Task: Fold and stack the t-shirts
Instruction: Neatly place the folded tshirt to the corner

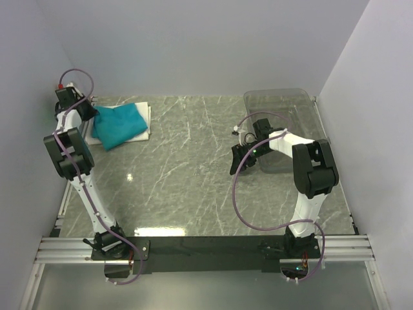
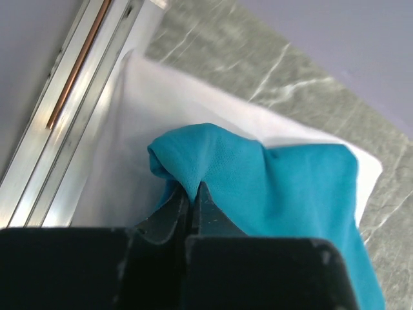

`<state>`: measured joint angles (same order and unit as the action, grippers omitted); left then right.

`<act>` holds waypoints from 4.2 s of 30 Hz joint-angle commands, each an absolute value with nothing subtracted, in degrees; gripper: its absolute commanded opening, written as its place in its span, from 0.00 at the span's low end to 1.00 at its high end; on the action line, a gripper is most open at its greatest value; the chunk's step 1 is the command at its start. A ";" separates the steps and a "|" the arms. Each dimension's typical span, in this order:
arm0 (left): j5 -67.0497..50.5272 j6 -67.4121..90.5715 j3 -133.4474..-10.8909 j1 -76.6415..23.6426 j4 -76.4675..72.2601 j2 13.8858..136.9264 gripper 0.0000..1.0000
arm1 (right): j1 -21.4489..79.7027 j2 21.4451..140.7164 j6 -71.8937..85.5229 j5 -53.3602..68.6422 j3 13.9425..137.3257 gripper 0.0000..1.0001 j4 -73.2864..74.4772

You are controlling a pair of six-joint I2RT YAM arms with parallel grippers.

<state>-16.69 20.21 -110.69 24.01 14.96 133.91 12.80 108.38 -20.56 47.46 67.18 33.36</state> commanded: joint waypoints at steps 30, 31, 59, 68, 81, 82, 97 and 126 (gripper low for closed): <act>-8.60 36.54 -87.20 24.79 21.63 110.31 0.67 | 12.39 108.19 -22.06 50.45 69.96 0.61 33.66; -8.96 37.78 -84.58 24.79 20.93 109.95 0.66 | 12.39 108.28 -22.06 50.62 70.05 0.61 33.84; -8.27 39.66 -75.84 23.20 15.97 108.81 0.12 | 12.48 107.58 -22.24 50.71 70.05 0.61 34.01; -3.69 26.91 -86.30 23.38 26.62 111.44 0.09 | 12.48 107.40 -22.24 50.63 70.05 0.61 34.01; -3.25 24.34 -82.10 24.43 27.69 106.71 0.59 | 12.48 106.96 -22.67 50.71 70.22 0.61 34.37; -3.43 25.56 -81.48 24.61 26.03 103.48 0.60 | 12.39 107.05 -22.68 50.89 70.22 0.61 34.45; -25.92 33.23 -99.56 17.41 24.60 118.97 0.02 | 12.57 106.61 -22.85 50.98 70.31 0.61 34.45; -27.68 29.88 -105.90 12.56 23.12 120.42 0.42 | 12.57 106.17 -23.29 50.63 70.58 0.61 35.16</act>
